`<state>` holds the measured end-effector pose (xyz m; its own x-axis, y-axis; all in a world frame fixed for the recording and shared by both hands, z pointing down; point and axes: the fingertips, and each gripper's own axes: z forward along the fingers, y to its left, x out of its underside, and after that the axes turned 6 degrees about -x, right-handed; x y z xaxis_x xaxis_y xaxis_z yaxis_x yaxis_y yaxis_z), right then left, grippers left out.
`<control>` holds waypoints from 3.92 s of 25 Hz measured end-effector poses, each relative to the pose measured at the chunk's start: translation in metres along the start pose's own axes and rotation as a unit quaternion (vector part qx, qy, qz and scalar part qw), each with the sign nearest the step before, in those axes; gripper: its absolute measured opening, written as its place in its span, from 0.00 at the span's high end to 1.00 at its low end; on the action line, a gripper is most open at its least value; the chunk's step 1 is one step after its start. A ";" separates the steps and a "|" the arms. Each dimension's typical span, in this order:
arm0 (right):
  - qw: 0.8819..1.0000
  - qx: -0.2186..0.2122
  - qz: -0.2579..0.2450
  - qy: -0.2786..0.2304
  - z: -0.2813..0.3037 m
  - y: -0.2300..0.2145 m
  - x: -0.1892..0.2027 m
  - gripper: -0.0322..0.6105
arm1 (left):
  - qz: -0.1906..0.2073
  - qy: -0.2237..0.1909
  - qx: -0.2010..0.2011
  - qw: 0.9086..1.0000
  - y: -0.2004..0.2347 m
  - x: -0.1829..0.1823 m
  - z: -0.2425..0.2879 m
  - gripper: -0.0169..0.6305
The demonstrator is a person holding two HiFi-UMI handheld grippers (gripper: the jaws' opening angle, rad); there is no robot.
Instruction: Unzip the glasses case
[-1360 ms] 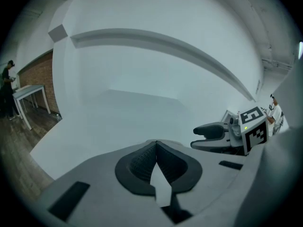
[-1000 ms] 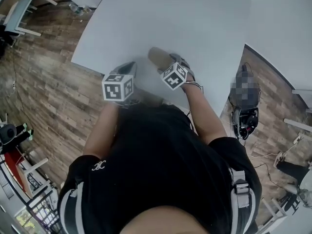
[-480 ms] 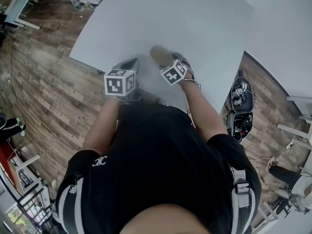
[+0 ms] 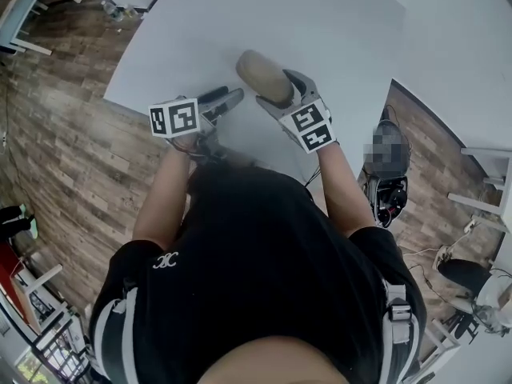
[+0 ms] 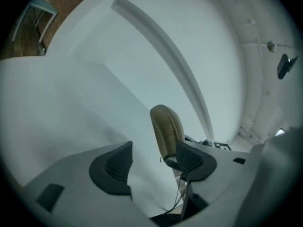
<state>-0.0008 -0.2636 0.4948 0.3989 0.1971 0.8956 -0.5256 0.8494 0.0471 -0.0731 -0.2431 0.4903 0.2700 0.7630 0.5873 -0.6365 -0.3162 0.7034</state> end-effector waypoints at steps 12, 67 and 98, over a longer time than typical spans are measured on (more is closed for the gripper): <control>0.927 -0.086 -0.361 0.056 -0.034 0.041 -0.020 0.39 | 0.136 0.129 0.171 0.967 -0.068 -0.023 -0.003 0.41; 0.889 -0.376 0.072 -0.249 -0.165 0.051 -0.150 0.80 | 0.161 0.154 0.579 0.784 -0.202 0.015 -0.108 0.41; 0.915 -0.343 0.019 -0.210 -0.136 0.070 -0.140 0.89 | 0.117 0.202 0.533 0.813 -0.197 0.036 -0.076 0.41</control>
<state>0.0091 -0.1652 0.3122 -0.0093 0.1503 0.9886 0.1205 0.9816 -0.1481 0.0065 -0.1106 0.3425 -0.1646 0.6669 0.7267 0.4105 -0.6236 0.6653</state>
